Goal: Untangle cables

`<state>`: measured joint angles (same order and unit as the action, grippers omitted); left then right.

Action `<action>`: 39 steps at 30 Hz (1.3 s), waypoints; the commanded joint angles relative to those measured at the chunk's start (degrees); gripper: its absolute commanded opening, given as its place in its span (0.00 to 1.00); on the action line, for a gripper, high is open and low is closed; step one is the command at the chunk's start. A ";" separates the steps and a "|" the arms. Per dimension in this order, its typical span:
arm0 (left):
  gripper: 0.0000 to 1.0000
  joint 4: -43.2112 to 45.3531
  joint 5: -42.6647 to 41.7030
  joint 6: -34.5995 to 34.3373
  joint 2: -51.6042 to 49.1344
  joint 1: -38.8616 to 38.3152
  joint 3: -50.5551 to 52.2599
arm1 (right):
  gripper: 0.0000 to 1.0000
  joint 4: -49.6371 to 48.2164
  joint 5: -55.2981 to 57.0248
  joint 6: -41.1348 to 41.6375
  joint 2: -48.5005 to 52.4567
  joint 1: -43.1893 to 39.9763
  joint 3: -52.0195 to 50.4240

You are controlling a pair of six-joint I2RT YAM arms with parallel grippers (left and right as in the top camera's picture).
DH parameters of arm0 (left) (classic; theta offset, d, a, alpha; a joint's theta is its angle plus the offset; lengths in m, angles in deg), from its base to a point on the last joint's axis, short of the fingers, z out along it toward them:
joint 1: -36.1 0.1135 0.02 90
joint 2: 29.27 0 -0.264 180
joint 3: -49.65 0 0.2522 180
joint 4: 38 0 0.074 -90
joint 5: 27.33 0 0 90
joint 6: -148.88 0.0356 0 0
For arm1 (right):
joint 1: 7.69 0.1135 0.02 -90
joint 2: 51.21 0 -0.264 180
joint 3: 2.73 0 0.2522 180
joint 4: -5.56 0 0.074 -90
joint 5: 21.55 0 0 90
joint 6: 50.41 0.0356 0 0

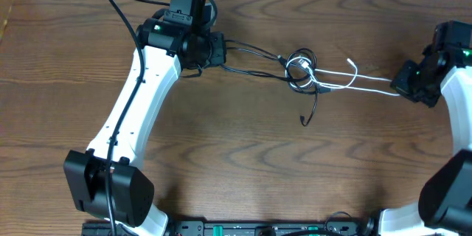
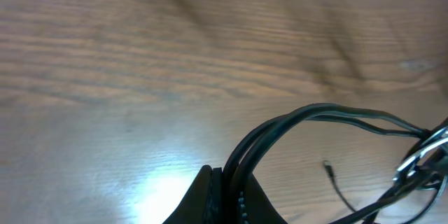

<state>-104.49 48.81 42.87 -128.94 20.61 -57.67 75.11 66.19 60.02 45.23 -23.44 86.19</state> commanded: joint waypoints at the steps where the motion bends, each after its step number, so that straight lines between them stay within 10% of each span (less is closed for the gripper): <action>1: 0.08 -1.07 9.35 0.98 -0.02 2.01 -0.44 | 0.01 -0.02 7.52 0.98 2.12 -1.99 0.81; 16: 0.17 -2.23 -1.09 3.78 -2.10 1.99 -0.37 | 0.01 -5.84 -20.70 -13.53 3.32 0.37 0.81; 26: 0.65 -2.05 -12.33 6.16 -5.11 0.13 -0.33 | 0.01 -8.41 -36.81 -21.29 3.15 4.20 0.92; 39: 0.69 4.24 -18.40 6.54 -8.50 -3.54 -0.33 | 0.01 -12.11 -50.58 -22.40 -5.16 6.93 2.73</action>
<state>-101.30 35.04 48.45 -135.61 17.94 -57.67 63.20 19.54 37.66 44.31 -17.43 86.32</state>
